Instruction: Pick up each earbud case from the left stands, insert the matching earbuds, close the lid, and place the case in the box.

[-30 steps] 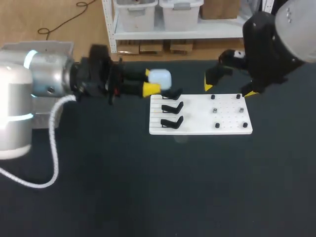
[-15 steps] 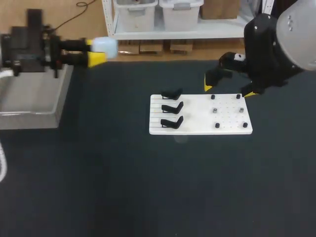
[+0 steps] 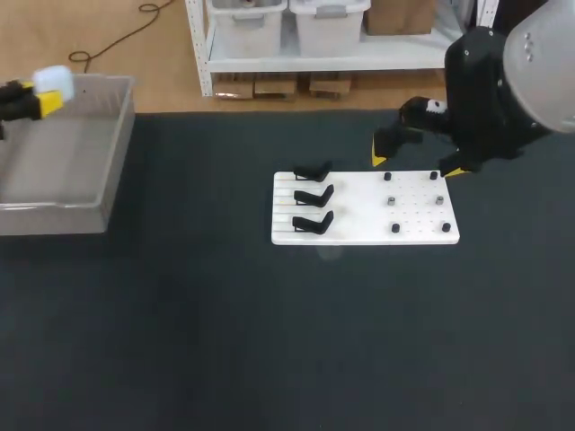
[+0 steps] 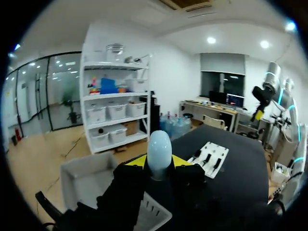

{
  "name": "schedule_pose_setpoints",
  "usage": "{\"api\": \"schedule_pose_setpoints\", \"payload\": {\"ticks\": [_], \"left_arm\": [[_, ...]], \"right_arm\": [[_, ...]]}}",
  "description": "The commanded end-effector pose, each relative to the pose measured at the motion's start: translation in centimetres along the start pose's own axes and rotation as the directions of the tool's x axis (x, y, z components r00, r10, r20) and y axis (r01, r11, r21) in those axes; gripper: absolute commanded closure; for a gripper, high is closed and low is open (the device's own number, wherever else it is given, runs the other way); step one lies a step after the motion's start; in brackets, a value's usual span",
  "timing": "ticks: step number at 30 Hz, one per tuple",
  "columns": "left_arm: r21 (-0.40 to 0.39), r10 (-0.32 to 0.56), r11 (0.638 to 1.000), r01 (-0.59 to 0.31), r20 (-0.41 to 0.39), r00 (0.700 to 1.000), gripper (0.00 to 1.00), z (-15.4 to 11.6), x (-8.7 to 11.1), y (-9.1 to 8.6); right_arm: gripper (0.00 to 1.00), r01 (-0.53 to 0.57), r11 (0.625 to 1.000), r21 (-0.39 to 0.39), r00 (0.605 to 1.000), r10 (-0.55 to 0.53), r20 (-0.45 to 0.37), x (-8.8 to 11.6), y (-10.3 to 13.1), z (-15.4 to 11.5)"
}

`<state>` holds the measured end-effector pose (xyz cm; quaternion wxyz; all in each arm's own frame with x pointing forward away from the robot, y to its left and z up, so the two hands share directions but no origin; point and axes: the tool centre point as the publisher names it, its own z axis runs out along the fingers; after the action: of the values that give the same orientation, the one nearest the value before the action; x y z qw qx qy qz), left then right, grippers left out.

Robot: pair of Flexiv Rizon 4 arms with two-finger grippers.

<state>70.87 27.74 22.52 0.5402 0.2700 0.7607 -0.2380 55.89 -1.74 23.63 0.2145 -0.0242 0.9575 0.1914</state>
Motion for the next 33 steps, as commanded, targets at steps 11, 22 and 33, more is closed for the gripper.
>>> {"api": "schedule_pose_setpoints", "payload": {"ticks": [11, 22, 33], "left_arm": [[-0.134, -0.035, 0.991, 0.021, -0.103, 0.994, 1.00, 3.4, 2.8, 12.4], [-0.126, -0.026, 0.992, 0.001, -0.200, 0.979, 0.35, 4.4, 4.3, 15.5], [-0.141, -0.014, 0.990, -0.009, -0.162, 0.987, 0.00, 2.4, 4.8, 15.0]], "right_arm": [[0.00, -0.002, 1.000, 0.000, 1.000, 0.002, 0.009, 0.2, -0.1, 0.0], [0.00, -0.002, 1.000, 0.000, 1.000, 0.002, 0.009, 0.2, -0.1, 0.0], [0.00, -0.002, 1.000, 0.000, 1.000, 0.002, 0.009, 0.2, -0.1, 0.0]]}}
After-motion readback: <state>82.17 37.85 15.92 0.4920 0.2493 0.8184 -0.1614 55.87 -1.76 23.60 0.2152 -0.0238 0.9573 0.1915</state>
